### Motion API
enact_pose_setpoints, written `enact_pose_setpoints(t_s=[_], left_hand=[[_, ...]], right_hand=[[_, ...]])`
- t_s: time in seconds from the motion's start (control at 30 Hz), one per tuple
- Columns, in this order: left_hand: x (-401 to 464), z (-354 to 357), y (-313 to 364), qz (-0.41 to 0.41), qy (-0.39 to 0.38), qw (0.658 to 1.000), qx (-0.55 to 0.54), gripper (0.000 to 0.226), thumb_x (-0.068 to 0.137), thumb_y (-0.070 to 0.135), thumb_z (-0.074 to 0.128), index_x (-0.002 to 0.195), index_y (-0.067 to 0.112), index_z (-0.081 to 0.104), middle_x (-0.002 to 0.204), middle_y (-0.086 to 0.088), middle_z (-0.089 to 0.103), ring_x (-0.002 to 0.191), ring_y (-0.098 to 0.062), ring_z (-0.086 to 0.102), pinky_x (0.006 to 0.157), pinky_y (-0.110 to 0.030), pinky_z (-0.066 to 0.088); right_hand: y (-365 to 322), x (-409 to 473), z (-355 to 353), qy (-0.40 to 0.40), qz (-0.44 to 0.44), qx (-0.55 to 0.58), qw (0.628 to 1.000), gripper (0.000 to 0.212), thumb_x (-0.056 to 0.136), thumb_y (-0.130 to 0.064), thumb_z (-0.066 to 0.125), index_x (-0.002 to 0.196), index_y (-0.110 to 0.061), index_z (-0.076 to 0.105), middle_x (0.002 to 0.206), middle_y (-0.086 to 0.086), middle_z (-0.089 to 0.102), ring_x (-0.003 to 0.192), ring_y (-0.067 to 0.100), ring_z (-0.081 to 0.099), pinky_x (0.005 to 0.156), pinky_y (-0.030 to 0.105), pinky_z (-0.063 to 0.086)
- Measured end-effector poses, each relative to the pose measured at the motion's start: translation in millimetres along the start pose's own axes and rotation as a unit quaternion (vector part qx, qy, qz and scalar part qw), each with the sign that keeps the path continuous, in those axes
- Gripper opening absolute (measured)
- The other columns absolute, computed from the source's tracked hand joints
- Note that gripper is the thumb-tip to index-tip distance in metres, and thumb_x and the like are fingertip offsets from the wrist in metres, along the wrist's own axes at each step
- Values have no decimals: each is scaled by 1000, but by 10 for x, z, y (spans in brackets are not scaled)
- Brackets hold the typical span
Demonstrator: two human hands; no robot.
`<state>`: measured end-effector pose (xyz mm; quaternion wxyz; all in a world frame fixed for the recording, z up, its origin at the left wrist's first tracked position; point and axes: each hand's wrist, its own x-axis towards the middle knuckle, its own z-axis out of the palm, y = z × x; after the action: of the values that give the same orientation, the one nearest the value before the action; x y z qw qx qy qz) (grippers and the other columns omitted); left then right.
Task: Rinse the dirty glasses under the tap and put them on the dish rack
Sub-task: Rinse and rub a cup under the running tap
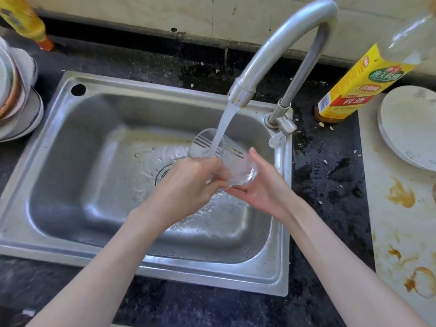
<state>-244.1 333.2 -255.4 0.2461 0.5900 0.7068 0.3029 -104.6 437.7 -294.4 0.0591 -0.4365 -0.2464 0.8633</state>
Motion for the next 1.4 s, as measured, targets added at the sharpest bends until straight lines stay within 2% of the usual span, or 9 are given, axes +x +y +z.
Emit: enact_pose_setpoints(t_s=[0.17,0.33,0.43,0.77,0.93,1.0,1.1,1.27,1.4], left_hand=[[35,-81,79,-11,-148,989,5,34,85,41,54,113,25,65,107,7,70,101,-7,61,91,-30,46],[-106,26,82,96,-177,965,169,67,89,27,43,147,31,11,149,24,22,127,-5,22,99,-3,11],[-165,70,37,134,-155,965,162,57,84,33,41,140,27,32,147,7,37,130,-13,28,108,-23,20],[-80,100,108,-93,-34,994,-46,8,81,28,66,82,28,74,82,15,73,81,6,64,80,-13,47],[-50,-33,245,-4,-145,980,138,61,84,74,20,112,35,58,103,9,69,106,-18,60,95,-28,41],[-53,-105,190,57,-200,961,184,51,91,63,29,128,33,47,123,11,61,129,-14,42,104,-11,13],[-35,-141,145,64,-219,952,205,29,97,26,43,124,32,50,115,3,64,117,-21,52,97,-31,38],[-43,-62,170,-64,-38,994,-80,6,83,10,68,88,14,65,86,6,72,84,-1,64,76,-12,48],[35,-16,204,-158,-9,961,-226,19,81,10,69,78,26,58,84,7,71,81,0,67,70,-9,45]], right_hand=[[42,-120,1,-69,-36,-27,997,54,82,-45,51,124,-10,56,100,9,69,79,23,67,72,34,57],[-44,-146,15,-31,-26,-169,985,64,71,-54,60,113,-7,65,92,14,69,69,23,66,59,30,55],[-97,-151,29,-21,-2,-204,979,52,72,-54,63,104,-13,68,88,14,69,64,25,66,55,28,55],[108,-173,29,-76,-7,57,996,29,87,-33,55,97,-11,71,95,11,69,73,19,60,55,22,51],[126,-106,5,-30,27,71,997,47,80,-43,58,112,-8,62,83,9,67,51,16,60,45,23,52],[96,-102,-49,-1,46,77,996,48,80,-44,62,115,-11,62,84,8,68,58,19,62,48,25,54],[51,-79,-99,9,57,-8,998,51,84,-50,56,124,-17,56,81,7,68,55,21,61,44,22,51],[73,-119,-58,-53,-45,45,997,36,98,-36,37,110,-17,66,105,12,67,90,24,67,82,37,53],[161,-94,-118,-107,-98,83,986,51,83,-33,64,127,-9,57,124,16,60,106,27,60,100,38,46]])
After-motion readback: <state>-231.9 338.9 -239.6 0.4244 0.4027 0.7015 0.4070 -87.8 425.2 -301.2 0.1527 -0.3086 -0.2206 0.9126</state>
